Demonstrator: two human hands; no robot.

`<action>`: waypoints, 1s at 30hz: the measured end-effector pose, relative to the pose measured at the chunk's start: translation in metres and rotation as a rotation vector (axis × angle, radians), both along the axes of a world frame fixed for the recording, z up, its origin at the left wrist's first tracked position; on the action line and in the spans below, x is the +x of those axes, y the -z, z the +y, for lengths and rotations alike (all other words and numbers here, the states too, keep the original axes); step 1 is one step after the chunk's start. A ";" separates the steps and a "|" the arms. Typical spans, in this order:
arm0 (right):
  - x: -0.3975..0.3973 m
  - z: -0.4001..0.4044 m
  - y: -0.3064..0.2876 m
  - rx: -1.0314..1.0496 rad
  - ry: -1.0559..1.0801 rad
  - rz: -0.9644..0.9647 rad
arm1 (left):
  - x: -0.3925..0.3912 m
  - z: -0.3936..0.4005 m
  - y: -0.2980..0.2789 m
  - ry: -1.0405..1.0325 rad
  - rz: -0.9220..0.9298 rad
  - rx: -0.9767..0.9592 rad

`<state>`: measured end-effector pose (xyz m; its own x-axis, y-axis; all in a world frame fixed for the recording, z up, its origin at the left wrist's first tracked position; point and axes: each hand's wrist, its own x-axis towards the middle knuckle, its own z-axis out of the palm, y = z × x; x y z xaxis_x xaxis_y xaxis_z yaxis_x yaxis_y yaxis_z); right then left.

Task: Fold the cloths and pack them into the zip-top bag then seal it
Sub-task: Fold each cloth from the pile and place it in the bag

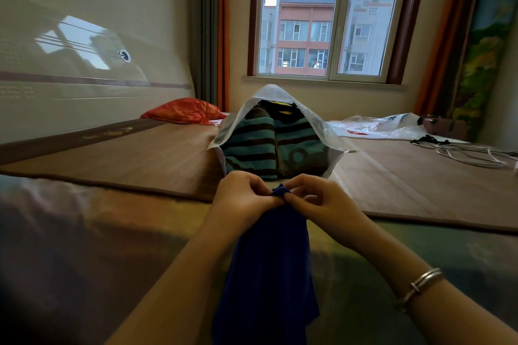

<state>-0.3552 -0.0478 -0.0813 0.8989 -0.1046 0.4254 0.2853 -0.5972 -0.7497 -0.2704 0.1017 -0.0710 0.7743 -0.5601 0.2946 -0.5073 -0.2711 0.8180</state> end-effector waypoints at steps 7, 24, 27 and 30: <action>-0.001 -0.002 0.001 -0.137 0.162 -0.185 | -0.004 -0.008 0.006 0.111 -0.035 0.016; -0.016 -0.016 -0.007 0.145 0.135 -0.194 | -0.023 -0.016 0.025 0.389 0.301 -0.009; -0.014 -0.015 -0.009 0.127 0.134 -0.220 | -0.020 -0.019 0.027 0.385 0.274 -0.073; -0.011 -0.018 -0.008 0.122 0.170 -0.237 | -0.015 -0.021 0.035 0.393 0.182 0.042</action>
